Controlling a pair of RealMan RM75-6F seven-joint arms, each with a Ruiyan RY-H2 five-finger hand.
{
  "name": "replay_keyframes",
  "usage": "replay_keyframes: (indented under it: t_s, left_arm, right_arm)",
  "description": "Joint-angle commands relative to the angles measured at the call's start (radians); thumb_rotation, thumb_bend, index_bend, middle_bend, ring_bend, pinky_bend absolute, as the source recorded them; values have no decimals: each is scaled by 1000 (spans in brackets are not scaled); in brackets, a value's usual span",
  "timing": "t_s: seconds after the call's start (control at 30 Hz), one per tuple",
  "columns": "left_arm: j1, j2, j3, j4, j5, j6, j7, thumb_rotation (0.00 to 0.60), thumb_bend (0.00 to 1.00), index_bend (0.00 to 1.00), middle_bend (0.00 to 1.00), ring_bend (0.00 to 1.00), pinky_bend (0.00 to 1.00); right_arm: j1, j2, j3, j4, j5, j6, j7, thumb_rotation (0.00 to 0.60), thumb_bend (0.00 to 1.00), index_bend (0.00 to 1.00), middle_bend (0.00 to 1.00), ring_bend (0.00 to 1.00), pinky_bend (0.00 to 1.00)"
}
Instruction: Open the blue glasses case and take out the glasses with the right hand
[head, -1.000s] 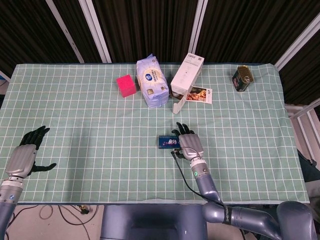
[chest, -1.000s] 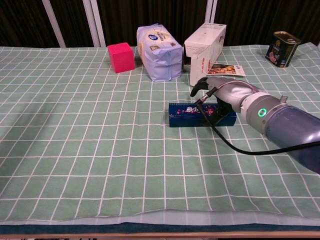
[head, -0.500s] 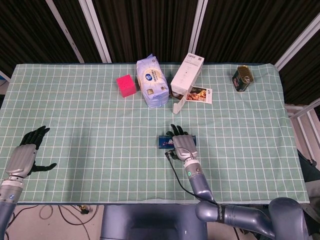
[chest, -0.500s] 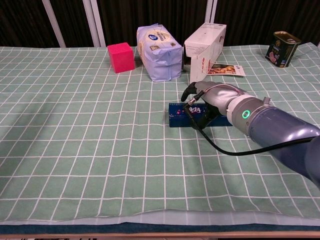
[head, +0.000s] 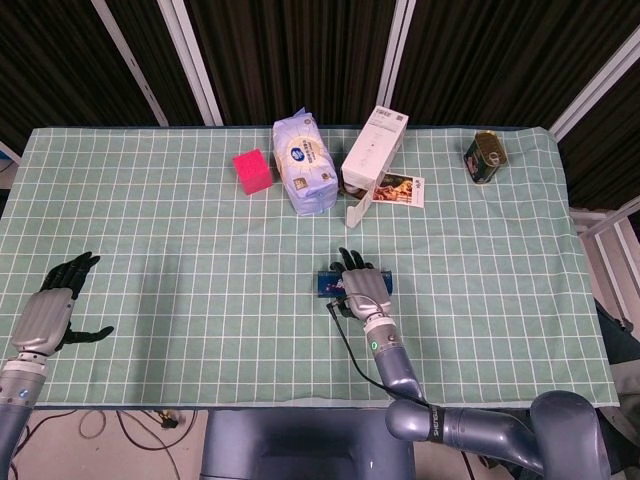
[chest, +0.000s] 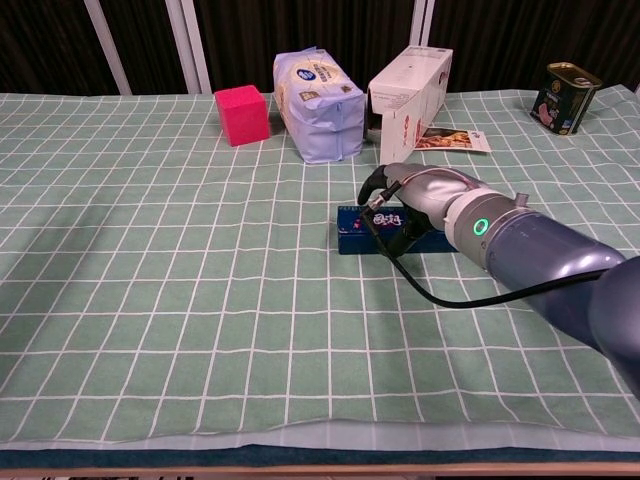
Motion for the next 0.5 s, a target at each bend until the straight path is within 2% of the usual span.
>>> replay_keyframes:
  t_s: [0.03,0.5]
  left_arm:
    - [0,0,0,-1,-1,0,-1,600,0,0,0,0,0]
    - [0,2,1,-3,-1,-3,-5,600,0,0,0,0,0]
  right_arm:
    - [2,-1,-1,0,2,1,1,600,507,248,0,0,238]
    - [13,0,-8,-6,17,12,1,600,573,248,0,0,238]
